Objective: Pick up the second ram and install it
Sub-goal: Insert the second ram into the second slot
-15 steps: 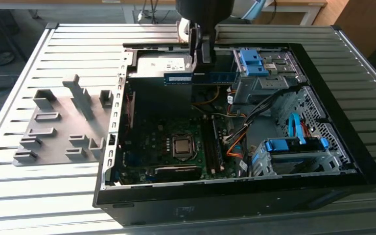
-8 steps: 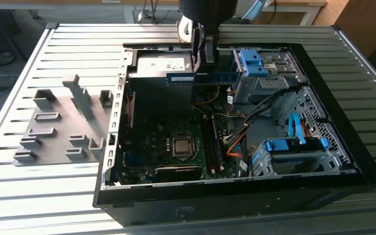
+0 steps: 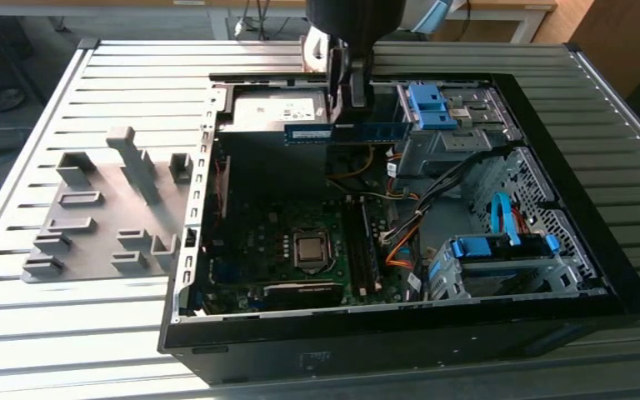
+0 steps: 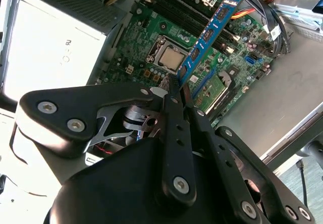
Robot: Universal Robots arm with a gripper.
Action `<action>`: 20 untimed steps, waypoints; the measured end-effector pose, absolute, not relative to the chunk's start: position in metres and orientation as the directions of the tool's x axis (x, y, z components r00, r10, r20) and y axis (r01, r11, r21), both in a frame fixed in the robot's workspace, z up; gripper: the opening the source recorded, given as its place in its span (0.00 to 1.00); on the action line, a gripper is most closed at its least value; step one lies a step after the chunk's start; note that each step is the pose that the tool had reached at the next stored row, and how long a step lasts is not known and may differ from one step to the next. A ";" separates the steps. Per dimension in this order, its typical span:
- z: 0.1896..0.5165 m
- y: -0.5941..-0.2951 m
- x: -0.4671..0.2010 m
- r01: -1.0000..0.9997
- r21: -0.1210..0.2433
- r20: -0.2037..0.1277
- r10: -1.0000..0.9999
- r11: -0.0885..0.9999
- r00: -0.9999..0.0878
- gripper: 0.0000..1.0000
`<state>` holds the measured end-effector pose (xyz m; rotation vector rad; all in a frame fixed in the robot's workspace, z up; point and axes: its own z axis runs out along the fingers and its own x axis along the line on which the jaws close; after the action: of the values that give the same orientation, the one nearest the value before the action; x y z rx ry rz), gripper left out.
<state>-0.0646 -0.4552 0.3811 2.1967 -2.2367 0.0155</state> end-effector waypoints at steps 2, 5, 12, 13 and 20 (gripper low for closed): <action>0.381 -0.455 -0.064 -1.000 -0.002 0.012 -1.000 0.019 -0.019 0.14; 0.381 -0.455 -0.064 -0.999 -0.002 0.012 -0.999 0.038 -0.038 0.14; 0.381 -0.455 -0.063 -0.995 -0.003 0.012 -0.995 0.100 -0.100 0.14; 0.381 -0.455 -0.063 -0.994 -0.003 0.012 -0.994 0.108 -0.108 0.14; 0.381 -0.455 -0.062 -0.986 -0.003 0.013 -0.986 0.168 -0.168 0.14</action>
<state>-0.0615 -0.4551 0.3806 2.0209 -2.3947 0.0161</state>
